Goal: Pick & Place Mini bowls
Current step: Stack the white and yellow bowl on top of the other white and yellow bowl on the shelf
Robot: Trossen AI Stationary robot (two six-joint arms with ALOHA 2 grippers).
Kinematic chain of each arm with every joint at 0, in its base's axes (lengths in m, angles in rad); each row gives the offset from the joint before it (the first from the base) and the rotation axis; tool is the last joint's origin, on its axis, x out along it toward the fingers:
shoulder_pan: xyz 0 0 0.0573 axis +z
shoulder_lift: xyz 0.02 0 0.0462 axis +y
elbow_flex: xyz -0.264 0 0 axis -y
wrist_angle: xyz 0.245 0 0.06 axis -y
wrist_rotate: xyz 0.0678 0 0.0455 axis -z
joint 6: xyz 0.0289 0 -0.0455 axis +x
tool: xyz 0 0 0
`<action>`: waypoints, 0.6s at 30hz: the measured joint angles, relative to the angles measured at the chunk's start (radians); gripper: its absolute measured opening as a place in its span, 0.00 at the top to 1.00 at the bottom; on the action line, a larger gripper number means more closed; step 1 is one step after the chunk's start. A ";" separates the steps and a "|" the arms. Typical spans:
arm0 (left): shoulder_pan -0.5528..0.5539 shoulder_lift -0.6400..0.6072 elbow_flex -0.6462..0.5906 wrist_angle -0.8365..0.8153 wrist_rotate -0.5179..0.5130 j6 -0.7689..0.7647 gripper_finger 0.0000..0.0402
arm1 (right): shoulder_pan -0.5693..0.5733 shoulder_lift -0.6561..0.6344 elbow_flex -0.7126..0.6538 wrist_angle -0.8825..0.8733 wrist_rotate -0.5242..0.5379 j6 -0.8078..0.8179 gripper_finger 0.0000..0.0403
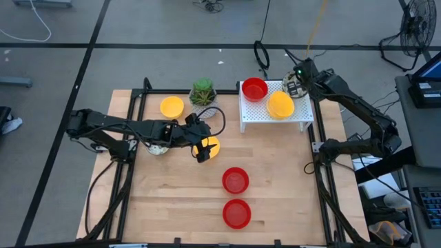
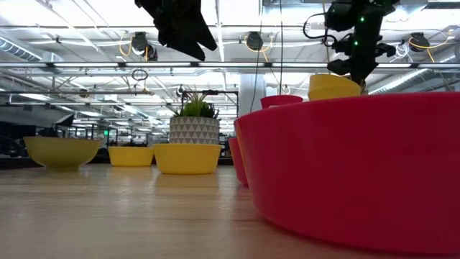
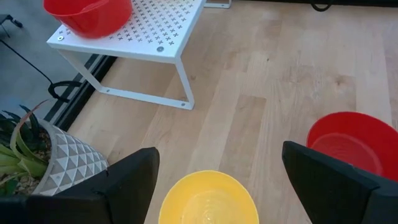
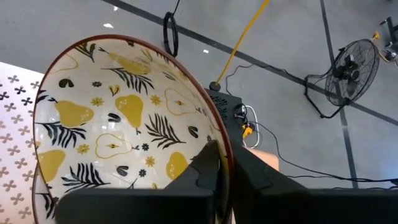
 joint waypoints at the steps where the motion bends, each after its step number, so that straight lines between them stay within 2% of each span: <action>1: 0.000 0.000 0.000 0.000 0.000 0.000 0.15 | 0.000 0.000 0.000 0.001 -0.001 0.006 0.97; 18: 0.000 0.000 0.000 -0.001 0.000 -0.001 0.15 | -0.001 -0.001 0.000 0.026 -0.001 0.028 0.82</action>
